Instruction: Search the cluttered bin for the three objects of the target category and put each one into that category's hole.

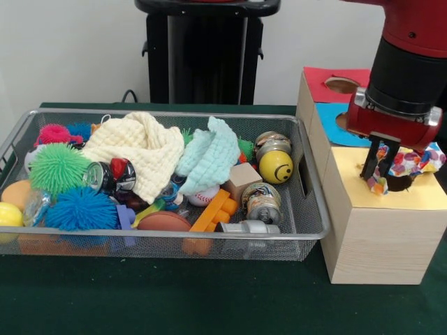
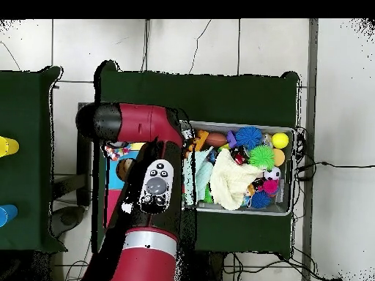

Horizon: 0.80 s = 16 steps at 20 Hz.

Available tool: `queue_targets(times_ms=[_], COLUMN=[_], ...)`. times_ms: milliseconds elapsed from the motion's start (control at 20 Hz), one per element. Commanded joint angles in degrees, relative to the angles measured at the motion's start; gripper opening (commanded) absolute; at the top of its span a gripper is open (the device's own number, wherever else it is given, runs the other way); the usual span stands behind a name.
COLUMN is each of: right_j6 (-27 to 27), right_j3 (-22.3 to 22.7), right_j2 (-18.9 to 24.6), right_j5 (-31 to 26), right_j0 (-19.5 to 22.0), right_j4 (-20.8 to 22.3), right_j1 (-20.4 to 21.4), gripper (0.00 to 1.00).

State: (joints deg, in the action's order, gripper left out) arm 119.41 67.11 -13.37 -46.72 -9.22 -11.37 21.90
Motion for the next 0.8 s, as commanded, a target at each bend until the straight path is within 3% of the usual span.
queue_targets(times_ms=[50, 350, 800], right_j6=[-8.7, -8.5, -6.5], right_j3=[2.9, 5.7, 5.5], right_j2=[8.5, 13.3, 17.6], right_j5=[6.8, 9.4, 9.8], right_j0=[3.6, 5.6, 7.2], right_j4=[6.9, 7.3, 9.2], right_j1=[-3.7, -2.9, -2.9], gripper=[0.0, 0.0, 0.0])
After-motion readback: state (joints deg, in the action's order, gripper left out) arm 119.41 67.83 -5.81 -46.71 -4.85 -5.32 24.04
